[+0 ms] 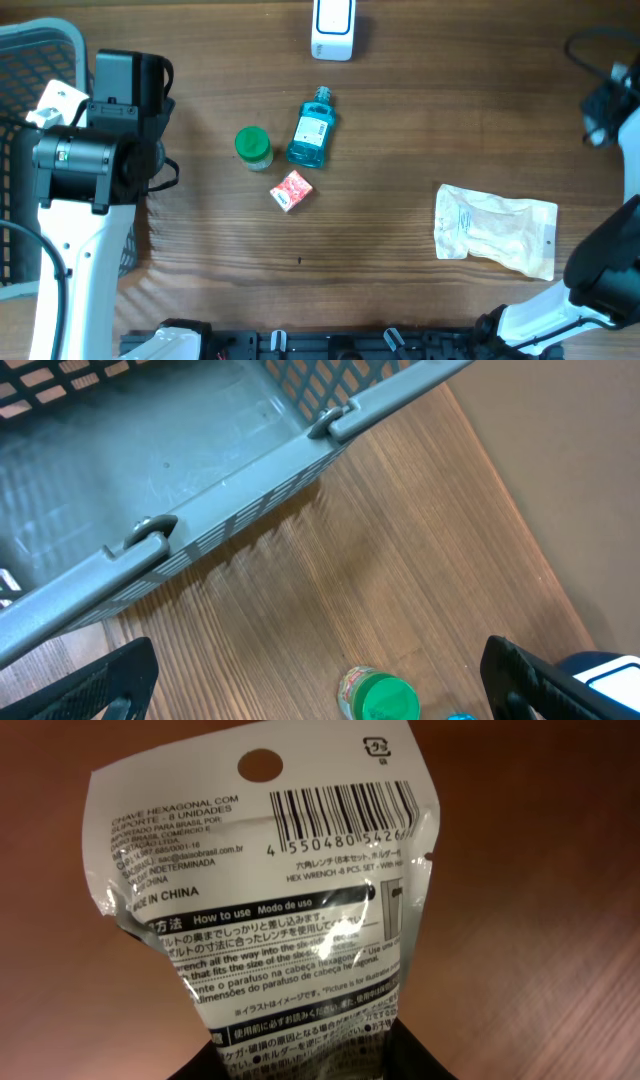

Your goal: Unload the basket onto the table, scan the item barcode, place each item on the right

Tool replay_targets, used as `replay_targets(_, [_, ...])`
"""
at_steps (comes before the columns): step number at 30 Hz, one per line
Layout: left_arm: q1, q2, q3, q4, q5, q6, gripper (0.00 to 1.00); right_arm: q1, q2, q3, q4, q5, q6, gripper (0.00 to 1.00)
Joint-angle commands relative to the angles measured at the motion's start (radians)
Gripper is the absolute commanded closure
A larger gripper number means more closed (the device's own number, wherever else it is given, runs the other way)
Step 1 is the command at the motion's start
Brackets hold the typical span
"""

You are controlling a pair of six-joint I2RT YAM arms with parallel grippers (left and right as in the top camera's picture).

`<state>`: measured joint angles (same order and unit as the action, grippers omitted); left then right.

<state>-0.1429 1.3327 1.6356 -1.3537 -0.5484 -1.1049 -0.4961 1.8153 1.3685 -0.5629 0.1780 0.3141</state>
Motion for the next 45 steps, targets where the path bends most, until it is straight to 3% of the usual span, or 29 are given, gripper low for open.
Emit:
replay_targets(1, [0.006, 0.004, 0.000, 0.001, -0.002, -0.010, 0.00, -0.077, -0.006, -0.135, 0.083, -0.020, 0.003, 0.96])
replay_targets(8, [0.005, 0.004, 0.000, 0.001, -0.002, -0.010, 0.00, -0.200, 0.004, -0.204, 0.155, -0.049, -0.084, 0.93])
replay_targets(18, [0.006, 0.004, 0.000, 0.001, -0.003, -0.010, 0.00, -0.254, 0.119, -0.204, 0.244, -0.054, -0.132, 0.85])
replay_targets(19, [0.005, 0.004, 0.000, 0.001, -0.002, -0.009, 0.00, -0.254, 0.119, -0.204, 0.254, -0.058, -0.132, 0.76])
replay_targets(20, [0.006, 0.004, 0.000, 0.001, -0.003, -0.010, 0.00, -0.254, 0.119, -0.203, 0.262, -0.068, -0.133, 0.49])
replay_targets(21, [0.006, 0.004, 0.000, 0.001, -0.002, -0.009, 0.00, -0.254, 0.119, -0.201, 0.265, -0.077, -0.139, 0.05])
replay_targets(22, [0.005, 0.004, 0.000, 0.001, -0.002, -0.009, 0.00, -0.254, 0.119, -0.195, 0.263, -0.100, -0.169, 0.00])
replay_targets(33, [0.005, 0.004, 0.000, 0.001, -0.002, -0.009, 0.00, -0.248, -0.025, -0.003, 0.006, -0.282, -0.180, 0.00])
replay_targets(41, [0.005, 0.004, 0.000, 0.001, -0.002, -0.009, 0.00, -0.143, -0.403, 0.021, -0.155, -0.328, -0.172, 0.00])
replay_targets(45, [0.005, 0.004, 0.000, 0.001, -0.002, -0.009, 0.00, -0.094, -0.560, 0.021, -0.264, -0.533, -0.161, 0.00])
